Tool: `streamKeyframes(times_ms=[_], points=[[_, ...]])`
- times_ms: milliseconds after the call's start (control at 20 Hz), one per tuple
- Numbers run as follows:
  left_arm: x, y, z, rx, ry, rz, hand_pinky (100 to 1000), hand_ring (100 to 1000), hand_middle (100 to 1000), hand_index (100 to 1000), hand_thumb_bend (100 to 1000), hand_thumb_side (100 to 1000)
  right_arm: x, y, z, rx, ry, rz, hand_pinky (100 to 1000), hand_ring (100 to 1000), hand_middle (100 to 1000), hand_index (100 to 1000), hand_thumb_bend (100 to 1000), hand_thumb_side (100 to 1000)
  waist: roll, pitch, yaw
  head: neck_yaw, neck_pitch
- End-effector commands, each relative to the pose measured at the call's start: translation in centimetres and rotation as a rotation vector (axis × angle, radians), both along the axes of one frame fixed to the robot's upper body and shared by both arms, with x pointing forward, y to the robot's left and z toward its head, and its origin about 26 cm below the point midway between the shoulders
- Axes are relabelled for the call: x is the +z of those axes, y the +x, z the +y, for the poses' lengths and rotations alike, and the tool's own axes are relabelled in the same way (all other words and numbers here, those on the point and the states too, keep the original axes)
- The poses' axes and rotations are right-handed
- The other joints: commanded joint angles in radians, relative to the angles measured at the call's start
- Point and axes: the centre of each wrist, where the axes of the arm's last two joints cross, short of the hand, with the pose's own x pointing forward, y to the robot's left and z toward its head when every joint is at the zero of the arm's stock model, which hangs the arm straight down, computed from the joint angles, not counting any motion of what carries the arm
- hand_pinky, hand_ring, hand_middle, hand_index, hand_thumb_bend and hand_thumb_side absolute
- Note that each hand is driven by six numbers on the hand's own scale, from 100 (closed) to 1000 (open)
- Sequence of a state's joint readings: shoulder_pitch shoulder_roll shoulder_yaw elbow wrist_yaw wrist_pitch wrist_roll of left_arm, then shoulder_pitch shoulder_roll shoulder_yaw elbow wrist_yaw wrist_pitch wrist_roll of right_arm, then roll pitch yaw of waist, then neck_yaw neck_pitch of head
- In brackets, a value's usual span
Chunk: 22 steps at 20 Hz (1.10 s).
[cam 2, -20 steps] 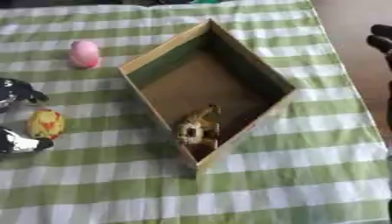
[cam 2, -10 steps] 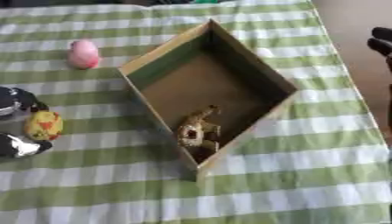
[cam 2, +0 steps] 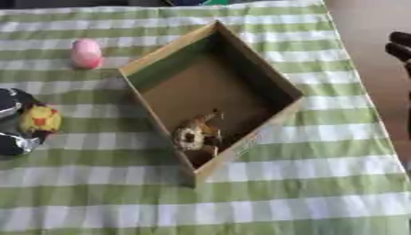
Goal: Pick up objects on the table and place them in the box.
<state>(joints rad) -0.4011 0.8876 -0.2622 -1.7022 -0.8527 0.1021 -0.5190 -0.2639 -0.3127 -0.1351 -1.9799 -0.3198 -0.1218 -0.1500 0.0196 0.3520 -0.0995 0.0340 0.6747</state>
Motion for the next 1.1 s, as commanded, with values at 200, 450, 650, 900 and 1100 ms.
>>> streamKeyframes(times_ms=[200, 450, 650, 900, 1100], points=[[0.6, -0.2, -0.2, -0.016, -0.04, 0.013, 360, 657, 605, 756, 100, 372, 0.8, -0.3, -0.2, -0.001, -0.016, -0.026, 766, 721, 525, 769, 100, 1000, -0.002, -0.012, 0.0, 0.0, -0.008], [2.5, -0.9, -1.0, -0.043, -0.077, -0.013, 354, 650, 608, 755, 100, 318, 0.7, -0.3, -0.2, -0.002, -0.018, -0.02, 767, 722, 525, 769, 100, 1000, 0.001, -0.017, 0.003, -0.003, -0.01], [3.4, -1.2, -0.9, -0.038, -0.084, -0.027, 353, 648, 606, 745, 100, 385, 0.6, -0.4, -0.2, -0.004, -0.02, -0.015, 767, 722, 525, 769, 100, 1000, 0.003, -0.022, 0.005, -0.007, -0.01], [4.0, -1.5, -0.8, -0.029, -0.088, -0.047, 353, 646, 606, 744, 100, 433, 0.6, -0.4, -0.2, -0.006, -0.018, -0.013, 767, 723, 525, 769, 100, 1000, 0.005, -0.027, 0.005, -0.011, -0.01], [4.4, -1.7, -0.8, -0.028, -0.079, -0.056, 354, 649, 611, 746, 100, 421, 0.6, -0.4, -0.2, -0.005, -0.019, -0.009, 768, 723, 526, 769, 100, 1000, 0.007, -0.031, 0.007, -0.013, -0.009]])
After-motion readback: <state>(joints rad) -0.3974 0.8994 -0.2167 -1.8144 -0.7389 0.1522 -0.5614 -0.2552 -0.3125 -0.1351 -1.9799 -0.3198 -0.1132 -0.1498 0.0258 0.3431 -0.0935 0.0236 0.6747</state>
